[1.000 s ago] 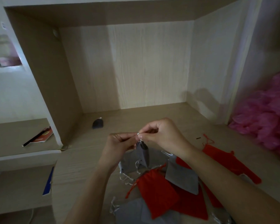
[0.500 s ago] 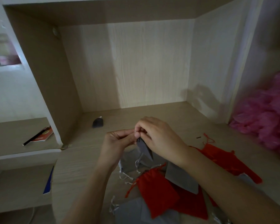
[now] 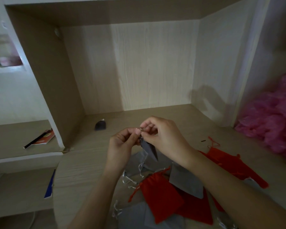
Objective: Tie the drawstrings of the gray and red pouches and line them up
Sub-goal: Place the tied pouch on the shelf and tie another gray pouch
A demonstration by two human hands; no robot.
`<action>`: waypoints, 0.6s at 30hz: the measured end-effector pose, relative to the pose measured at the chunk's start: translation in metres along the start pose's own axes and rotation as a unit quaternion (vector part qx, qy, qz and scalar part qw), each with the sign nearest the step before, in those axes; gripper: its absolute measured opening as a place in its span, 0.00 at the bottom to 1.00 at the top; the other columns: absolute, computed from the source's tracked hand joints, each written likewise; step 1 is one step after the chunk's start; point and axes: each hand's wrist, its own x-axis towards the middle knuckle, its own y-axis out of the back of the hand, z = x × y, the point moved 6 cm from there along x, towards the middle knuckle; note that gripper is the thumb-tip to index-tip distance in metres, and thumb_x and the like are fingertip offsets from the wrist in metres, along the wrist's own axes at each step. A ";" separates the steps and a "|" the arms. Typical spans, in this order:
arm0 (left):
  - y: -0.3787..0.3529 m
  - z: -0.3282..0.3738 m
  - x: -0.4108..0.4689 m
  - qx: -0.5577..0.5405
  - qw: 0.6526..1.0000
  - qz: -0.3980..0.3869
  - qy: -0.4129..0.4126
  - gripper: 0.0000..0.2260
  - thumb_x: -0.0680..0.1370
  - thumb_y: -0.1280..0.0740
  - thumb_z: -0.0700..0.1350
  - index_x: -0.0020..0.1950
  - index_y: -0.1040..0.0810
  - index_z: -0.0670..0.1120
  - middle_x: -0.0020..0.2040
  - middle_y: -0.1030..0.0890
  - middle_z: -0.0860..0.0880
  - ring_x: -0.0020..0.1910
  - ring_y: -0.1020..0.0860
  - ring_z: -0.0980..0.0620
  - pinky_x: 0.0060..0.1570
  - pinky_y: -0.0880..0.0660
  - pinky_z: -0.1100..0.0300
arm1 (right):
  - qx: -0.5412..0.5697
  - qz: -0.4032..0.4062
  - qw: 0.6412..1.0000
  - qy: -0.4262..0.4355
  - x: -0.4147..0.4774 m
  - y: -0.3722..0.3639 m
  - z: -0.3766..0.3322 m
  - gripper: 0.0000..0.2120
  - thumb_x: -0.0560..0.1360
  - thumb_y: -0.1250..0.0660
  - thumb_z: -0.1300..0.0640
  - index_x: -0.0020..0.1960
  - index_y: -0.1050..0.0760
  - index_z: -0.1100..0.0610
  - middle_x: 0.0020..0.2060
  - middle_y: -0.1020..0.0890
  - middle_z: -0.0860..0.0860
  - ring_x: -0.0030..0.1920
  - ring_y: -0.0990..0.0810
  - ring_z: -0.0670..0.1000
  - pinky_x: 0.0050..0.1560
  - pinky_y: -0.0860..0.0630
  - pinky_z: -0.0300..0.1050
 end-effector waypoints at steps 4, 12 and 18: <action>-0.004 -0.002 0.000 -0.023 0.996 -0.077 0.039 0.08 0.72 0.34 0.45 0.39 0.19 0.42 0.34 0.21 0.46 0.36 0.23 0.50 0.40 0.23 0.63 | 0.131 -0.106 0.984 -0.054 0.003 0.001 0.012 0.06 0.71 0.28 0.62 0.45 0.23 0.55 0.37 0.19 0.50 0.36 0.22 0.44 0.39 0.26 0.37; -0.010 -0.002 -0.003 -0.039 0.987 -0.143 0.064 0.06 0.70 0.27 0.43 0.33 0.17 0.46 0.31 0.21 0.46 0.33 0.24 0.52 0.36 0.26 0.65 | 0.243 -0.223 0.939 -0.100 -0.002 -0.002 0.017 0.10 0.71 0.30 0.69 0.40 0.25 0.56 0.31 0.22 0.44 0.33 0.24 0.41 0.38 0.28 0.33; -0.005 -0.002 -0.002 -0.048 0.993 -0.099 0.051 0.04 0.68 0.31 0.41 0.38 0.18 0.42 0.31 0.20 0.46 0.31 0.24 0.54 0.35 0.24 0.65 | 0.211 -0.178 0.957 -0.085 0.002 0.001 0.015 0.08 0.70 0.28 0.68 0.40 0.24 0.57 0.32 0.21 0.47 0.34 0.25 0.42 0.37 0.29 0.33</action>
